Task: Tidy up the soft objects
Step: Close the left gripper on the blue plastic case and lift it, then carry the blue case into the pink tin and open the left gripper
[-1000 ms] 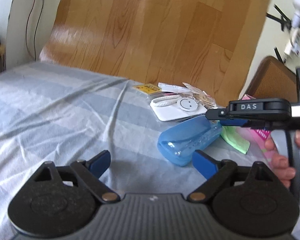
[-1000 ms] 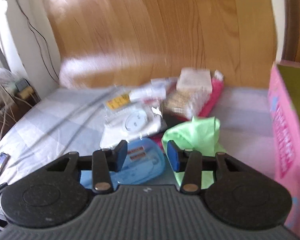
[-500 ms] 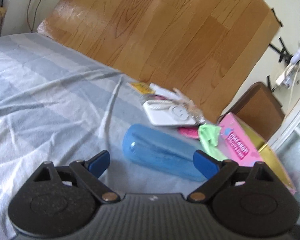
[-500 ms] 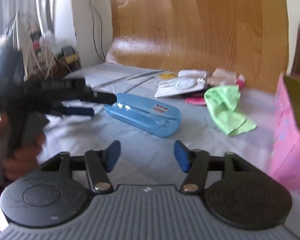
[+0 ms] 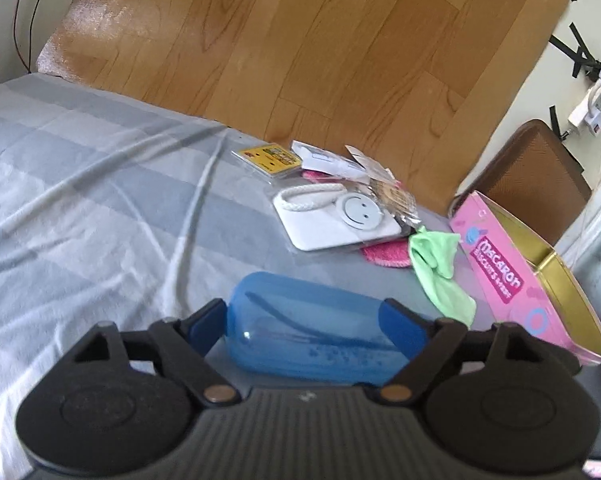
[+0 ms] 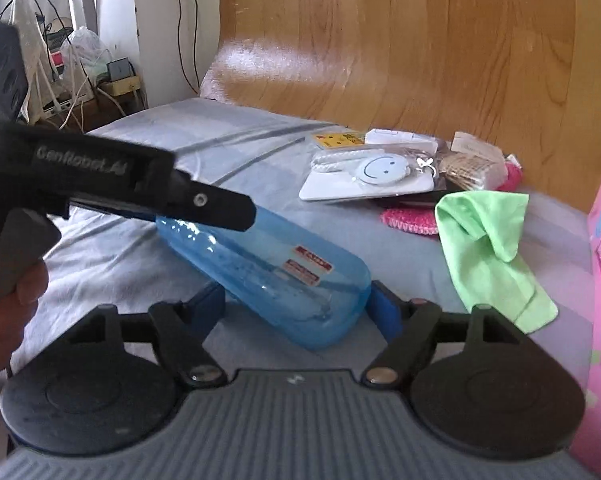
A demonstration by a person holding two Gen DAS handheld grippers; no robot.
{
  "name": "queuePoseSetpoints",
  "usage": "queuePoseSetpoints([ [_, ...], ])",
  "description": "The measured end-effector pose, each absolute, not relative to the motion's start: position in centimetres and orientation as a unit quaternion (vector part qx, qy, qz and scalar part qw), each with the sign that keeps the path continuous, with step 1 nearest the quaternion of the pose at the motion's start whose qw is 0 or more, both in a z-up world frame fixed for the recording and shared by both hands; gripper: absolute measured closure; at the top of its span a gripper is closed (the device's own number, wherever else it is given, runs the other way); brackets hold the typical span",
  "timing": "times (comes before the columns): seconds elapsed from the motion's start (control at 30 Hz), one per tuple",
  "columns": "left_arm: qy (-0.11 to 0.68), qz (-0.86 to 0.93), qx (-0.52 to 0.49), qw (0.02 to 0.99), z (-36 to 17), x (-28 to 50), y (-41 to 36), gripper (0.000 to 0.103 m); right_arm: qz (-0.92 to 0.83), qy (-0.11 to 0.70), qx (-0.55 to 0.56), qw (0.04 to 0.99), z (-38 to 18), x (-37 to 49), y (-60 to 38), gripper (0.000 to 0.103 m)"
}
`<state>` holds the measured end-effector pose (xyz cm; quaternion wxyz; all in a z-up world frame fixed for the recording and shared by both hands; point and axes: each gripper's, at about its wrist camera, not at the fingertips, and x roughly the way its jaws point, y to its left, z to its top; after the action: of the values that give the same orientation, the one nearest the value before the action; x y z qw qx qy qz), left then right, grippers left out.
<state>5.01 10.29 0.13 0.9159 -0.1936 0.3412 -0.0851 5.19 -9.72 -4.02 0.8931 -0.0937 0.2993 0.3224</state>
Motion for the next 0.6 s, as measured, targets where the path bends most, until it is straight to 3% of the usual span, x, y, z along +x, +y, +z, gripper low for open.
queuePoseSetpoints([
  [0.2,0.337,-0.118,-0.209,0.910,1.1,2.8,7.8,0.018,0.294,0.253,-0.085,0.918,-1.8,-0.6,-16.5,0.027],
  [0.6,0.286,-0.265,-0.124,0.913,8.1,5.5,-9.0,0.017,0.113,0.158,-0.080,0.978,2.5,-2.9,-28.4,0.027],
])
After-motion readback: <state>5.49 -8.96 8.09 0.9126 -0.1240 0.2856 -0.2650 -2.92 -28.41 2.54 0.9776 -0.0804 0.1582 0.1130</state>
